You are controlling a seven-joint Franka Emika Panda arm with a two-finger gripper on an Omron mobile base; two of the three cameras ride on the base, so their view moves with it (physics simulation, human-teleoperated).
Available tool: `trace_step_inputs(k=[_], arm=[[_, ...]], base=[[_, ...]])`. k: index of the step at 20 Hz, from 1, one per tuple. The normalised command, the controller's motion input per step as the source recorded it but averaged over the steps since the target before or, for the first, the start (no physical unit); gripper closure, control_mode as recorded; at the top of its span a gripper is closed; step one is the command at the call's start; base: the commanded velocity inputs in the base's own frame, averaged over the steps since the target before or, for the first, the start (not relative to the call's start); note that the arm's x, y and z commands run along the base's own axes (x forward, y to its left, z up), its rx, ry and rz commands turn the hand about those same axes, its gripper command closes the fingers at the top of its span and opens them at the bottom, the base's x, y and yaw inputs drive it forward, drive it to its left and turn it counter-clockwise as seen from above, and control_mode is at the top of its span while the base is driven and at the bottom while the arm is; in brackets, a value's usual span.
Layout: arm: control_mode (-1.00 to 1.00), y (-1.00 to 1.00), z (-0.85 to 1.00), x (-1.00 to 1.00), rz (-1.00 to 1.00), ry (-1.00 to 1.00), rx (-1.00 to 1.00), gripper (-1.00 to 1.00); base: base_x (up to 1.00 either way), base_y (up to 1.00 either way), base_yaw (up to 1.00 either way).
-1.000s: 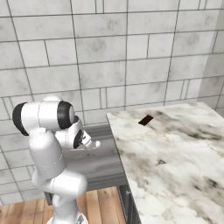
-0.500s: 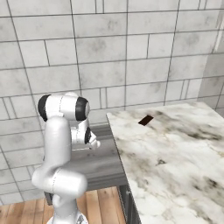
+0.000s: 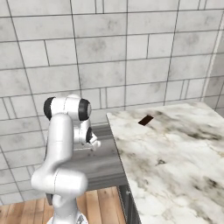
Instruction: Pick the ladle from the drawer and place it on the counter.
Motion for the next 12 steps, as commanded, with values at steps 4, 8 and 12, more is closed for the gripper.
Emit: trace_step_inputs(k=[4,8,12], arm=[[-1.00,0.06,-0.81,-0.36,-0.04,0.01,-0.03,1.00],[-1.00,0.02,-0.82,-0.92,-0.09,0.00,-0.01,1.00],[-1.00,0.07,-0.78,-1.00,-0.12,0.00,0.00,1.00]], base=[[0.00,0.00,0.00],[0.00,0.00,0.00],[0.00,0.00,0.00]])
